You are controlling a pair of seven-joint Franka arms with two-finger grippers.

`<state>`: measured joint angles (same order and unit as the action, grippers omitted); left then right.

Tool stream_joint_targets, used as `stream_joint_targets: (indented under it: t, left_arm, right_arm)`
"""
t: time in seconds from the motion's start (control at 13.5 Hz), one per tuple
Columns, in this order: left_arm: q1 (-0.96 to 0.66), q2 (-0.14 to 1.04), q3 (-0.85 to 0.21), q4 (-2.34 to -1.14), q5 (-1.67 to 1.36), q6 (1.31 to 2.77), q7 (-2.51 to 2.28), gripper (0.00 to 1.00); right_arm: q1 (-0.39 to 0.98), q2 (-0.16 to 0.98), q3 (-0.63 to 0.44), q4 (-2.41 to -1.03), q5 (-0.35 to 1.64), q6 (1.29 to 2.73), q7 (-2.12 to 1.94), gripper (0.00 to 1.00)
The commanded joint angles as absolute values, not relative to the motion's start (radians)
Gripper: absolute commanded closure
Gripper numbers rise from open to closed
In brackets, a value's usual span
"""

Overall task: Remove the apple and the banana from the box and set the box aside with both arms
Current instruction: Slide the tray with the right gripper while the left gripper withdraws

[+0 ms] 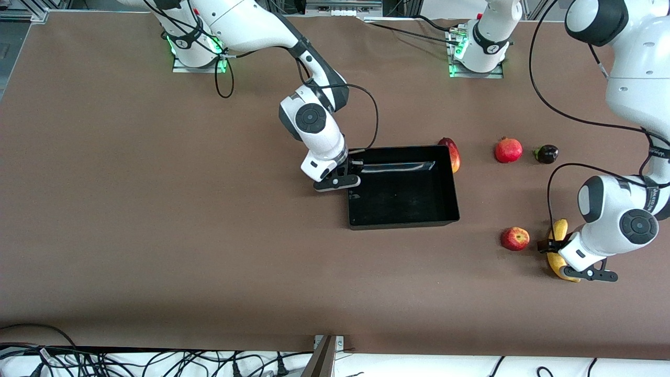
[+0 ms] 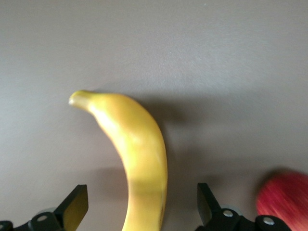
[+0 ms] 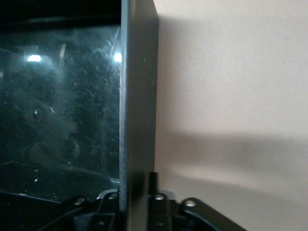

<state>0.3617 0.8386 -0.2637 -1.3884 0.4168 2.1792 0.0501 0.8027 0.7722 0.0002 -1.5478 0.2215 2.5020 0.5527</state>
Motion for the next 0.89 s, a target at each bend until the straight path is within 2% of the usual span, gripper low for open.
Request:
stream_joint_targets:
  t: [0.0, 0.22, 0.44, 0.67, 0.81]
  left_arm:
    - [0.322, 0.666, -0.244, -1.453, 0.332, 2.047, 0.057, 0.00]
    - [0.260, 0.540, -0.203, -1.450, 0.195, 1.897, 0.057, 0.00]
    - [0.066, 0.375, -0.005, -1.451, 0.002, 1.754, 0.051, 0.00]
    - [-0.003, 0.252, 0.044, -1.453, -0.092, 1.675, 0.043, 0.00]
    - [-0.102, 0.183, 0.133, -1.456, -0.091, 1.620, 0.043, 0.00]
  right_arm:
    - [0.808, 0.730, -0.018, -1.591, 0.206, 2.468, 0.577, 1.00]
    - [0.805, 0.632, -0.110, -1.591, 0.206, 2.274, 0.542, 1.00]
    - [0.801, 0.533, -0.243, -1.592, 0.218, 2.061, 0.412, 1.00]
    - [0.802, 0.473, -0.386, -1.629, 0.219, 1.974, 0.335, 1.00]
    - [0.801, 0.419, -0.495, -1.722, 0.221, 1.970, 0.193, 1.00]
